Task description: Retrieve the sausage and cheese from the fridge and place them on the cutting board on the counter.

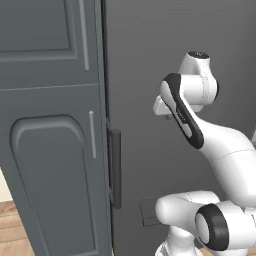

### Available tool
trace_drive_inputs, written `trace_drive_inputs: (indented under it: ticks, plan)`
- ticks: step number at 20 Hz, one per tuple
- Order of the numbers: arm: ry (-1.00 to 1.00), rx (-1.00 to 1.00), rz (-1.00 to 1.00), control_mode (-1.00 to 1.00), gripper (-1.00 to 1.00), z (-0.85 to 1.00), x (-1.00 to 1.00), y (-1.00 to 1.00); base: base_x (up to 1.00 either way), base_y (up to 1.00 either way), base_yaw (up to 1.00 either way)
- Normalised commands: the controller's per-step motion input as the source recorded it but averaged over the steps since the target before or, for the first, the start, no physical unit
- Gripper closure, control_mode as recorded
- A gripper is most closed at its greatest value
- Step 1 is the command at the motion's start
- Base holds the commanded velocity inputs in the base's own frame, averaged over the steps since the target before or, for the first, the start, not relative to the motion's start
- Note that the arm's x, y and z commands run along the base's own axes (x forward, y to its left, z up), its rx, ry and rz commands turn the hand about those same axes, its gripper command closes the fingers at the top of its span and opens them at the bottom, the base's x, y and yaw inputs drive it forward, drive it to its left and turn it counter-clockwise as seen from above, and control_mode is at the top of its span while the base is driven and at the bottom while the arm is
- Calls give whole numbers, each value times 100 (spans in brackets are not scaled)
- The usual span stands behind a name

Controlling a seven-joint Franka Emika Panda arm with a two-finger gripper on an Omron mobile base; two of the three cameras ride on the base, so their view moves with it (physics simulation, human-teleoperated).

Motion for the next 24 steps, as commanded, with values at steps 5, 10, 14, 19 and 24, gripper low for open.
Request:
trace_drive_inputs:
  ticks: [5, 10, 14, 19, 24]
  plan:
    - [0, 0, 0, -100, -100, 0, -11, 0, 0, 0, 0]
    - [0, 0, 0, 100, -100, 0, 0, 0, -17, 5, 0]
    - [0, 0, 0, 100, -100, 0, 0, 0, -16, 43, 0]
    - [0, 0, 0, 100, -100, 0, 0, 0, -40, 62, 0]
    - [0, 0, 0, 100, -100, 0, 0, 0, -58, 23, 1]
